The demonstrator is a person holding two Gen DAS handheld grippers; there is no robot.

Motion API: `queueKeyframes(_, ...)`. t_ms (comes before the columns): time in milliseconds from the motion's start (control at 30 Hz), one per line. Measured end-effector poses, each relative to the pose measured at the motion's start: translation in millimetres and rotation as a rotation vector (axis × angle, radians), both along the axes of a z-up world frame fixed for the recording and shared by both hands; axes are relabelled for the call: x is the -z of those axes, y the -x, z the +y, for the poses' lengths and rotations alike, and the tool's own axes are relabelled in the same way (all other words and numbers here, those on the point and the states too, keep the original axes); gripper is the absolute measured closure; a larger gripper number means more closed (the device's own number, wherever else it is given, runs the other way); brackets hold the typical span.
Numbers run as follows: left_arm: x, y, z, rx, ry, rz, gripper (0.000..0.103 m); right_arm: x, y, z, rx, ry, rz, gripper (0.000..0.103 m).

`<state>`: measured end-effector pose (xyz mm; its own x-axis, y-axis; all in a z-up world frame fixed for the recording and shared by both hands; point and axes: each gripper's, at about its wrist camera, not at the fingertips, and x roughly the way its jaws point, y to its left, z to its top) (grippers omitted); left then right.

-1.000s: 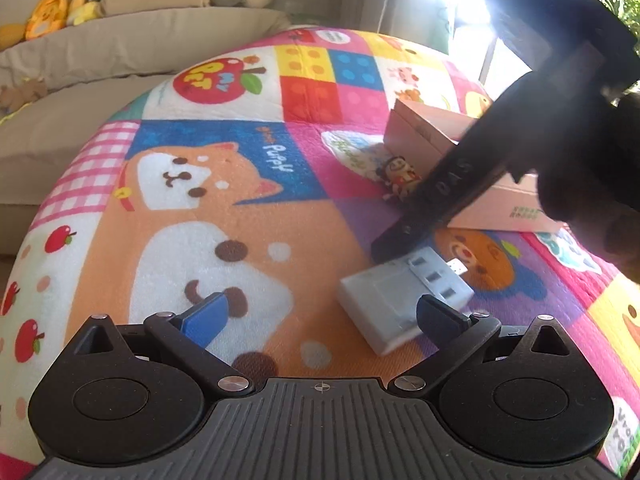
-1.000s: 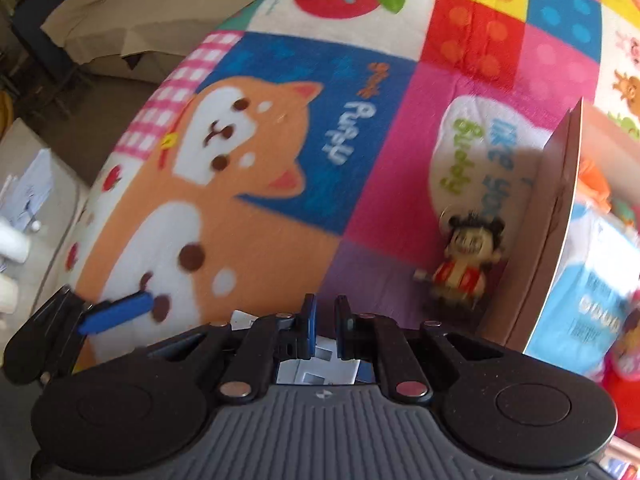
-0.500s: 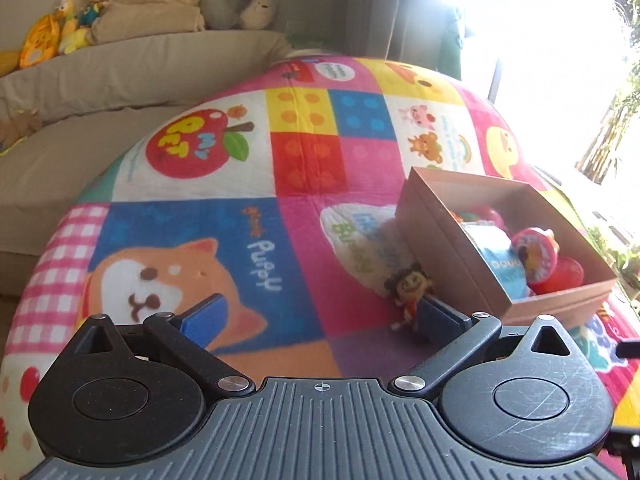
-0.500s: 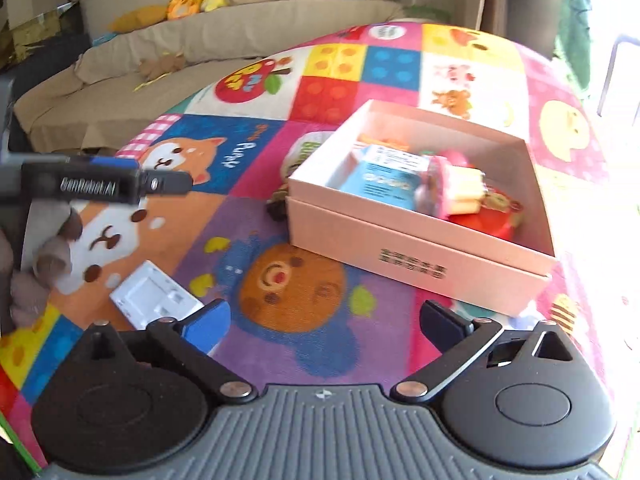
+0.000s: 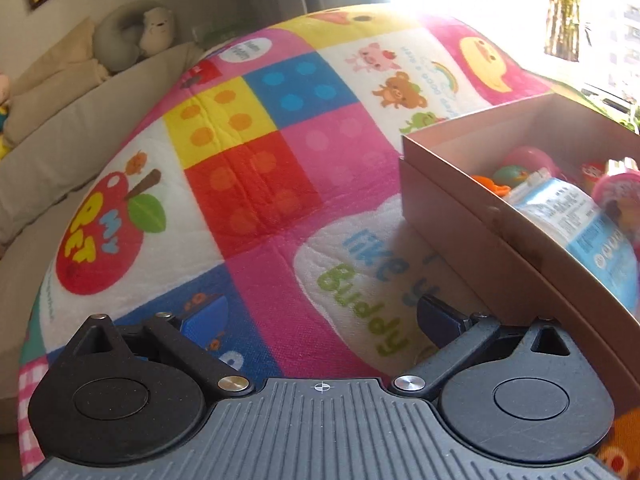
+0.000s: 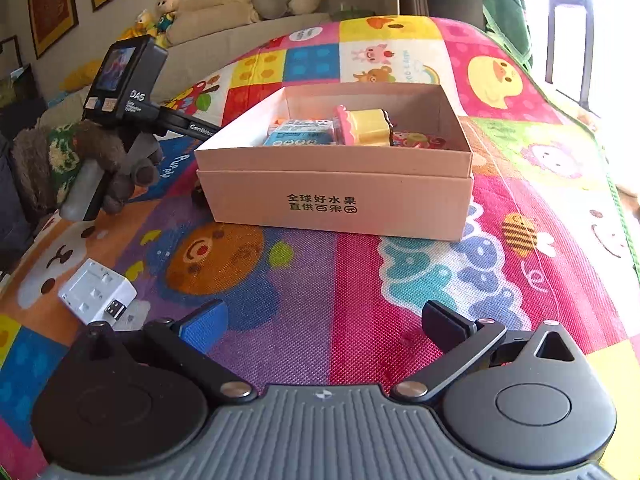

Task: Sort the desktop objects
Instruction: 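Grasp the white card reader with the left gripper and lift it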

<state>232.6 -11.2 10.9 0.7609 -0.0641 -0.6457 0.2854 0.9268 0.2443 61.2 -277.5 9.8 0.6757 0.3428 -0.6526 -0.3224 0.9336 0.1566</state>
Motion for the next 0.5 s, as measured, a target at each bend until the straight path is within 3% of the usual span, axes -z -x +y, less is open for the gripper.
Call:
queueKeyframes(100, 1.6, 31.8, -5.5, 0.096, -0.074, -0.005, 0.000, 0.9, 0.8, 1.4, 0.002, -0.001, -0.002, 0.000)
queueKeyframes(167, 1.1, 51.2, -6.4, 0.101, -0.090, -0.003, 0.000, 1.2, 1.2, 2.0, 0.003, 0.000, -0.002, 0.000)
queueKeyframes(333, -2.8, 94.5, -18.3, 0.144, -0.026, 0.054, 0.000, 1.6, 0.6, 1.7, 0.014, -0.007, -0.001, 0.000)
queueKeyframes(500, -3.9, 134.7, -43.6, 0.260, 0.021, 0.074, 0.000, 1.1, 2.2, 3.7, 0.036, 0.009, -0.005, 0.000)
